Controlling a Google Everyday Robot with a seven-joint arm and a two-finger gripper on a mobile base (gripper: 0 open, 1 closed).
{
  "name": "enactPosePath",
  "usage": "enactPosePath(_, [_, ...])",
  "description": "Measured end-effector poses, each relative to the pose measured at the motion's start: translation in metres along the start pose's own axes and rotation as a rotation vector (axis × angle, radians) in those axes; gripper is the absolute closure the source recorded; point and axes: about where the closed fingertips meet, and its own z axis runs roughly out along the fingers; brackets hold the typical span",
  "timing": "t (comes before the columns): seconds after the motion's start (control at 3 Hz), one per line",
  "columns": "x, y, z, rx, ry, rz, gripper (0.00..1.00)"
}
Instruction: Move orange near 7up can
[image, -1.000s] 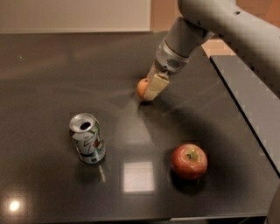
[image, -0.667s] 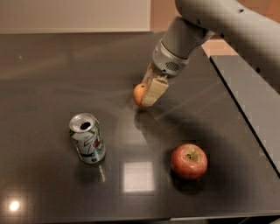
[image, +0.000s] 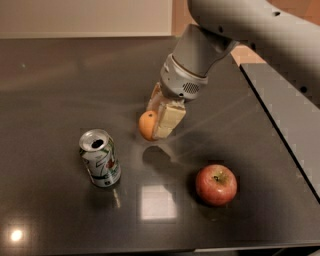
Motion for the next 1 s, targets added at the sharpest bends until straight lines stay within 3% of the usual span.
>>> enactPosePath(0.67, [-0.026,0.026,0.012,-0.043,-0.04,-0.113,1.0])
enactPosePath(1.0, [-0.033,0.031,0.019,-0.059,-0.056,-0.131,1.0])
